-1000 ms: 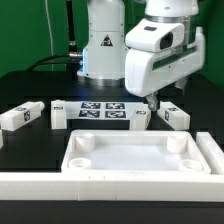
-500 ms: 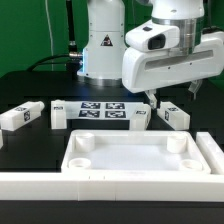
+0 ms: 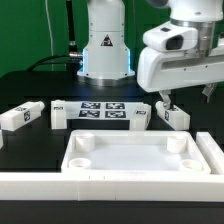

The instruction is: Assemble desk

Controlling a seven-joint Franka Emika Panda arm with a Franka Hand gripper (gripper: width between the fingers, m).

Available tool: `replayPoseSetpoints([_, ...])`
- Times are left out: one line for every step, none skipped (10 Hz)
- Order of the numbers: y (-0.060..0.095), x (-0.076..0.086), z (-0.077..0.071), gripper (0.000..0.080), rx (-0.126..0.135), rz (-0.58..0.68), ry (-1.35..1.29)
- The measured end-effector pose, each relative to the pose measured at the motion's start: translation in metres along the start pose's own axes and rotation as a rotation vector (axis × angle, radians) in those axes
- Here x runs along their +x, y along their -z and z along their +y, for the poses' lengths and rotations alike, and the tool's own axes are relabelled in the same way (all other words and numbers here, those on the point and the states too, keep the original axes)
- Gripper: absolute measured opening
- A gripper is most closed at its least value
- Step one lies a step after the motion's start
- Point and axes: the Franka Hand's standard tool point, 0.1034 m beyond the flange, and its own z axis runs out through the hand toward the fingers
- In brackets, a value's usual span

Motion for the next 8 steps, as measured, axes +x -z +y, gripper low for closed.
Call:
replayPoseSetpoints([0.000,0.000,0.001,0.0649,0.005,0.000,-0.013])
replayPoseSetpoints([0.000,0.000,0.000,0.0649,0.006,0.000,-0.013])
replayPoseSetpoints([0.000,-0.002,0.000,0.0649,0.005,-0.012,-0.012])
replayPoseSetpoints([-0.001,-0.003,0.001,0.0649,0.005,-0.035,-0.013])
replayPoseSetpoints([-0.004,-0.001,0.005,0.0649,0.010,-0.024,0.029])
replayPoseSetpoints([-0.010,-0.006,0.014,0.0649,0.031,-0.057,0.051])
replayPoseSetpoints([-0.010,-0.012,0.014,0.0649,0.062,-0.184,0.033])
replayPoseSetpoints([-0.009,-0.006,0.012,0.0649,0.067,-0.237,0.036])
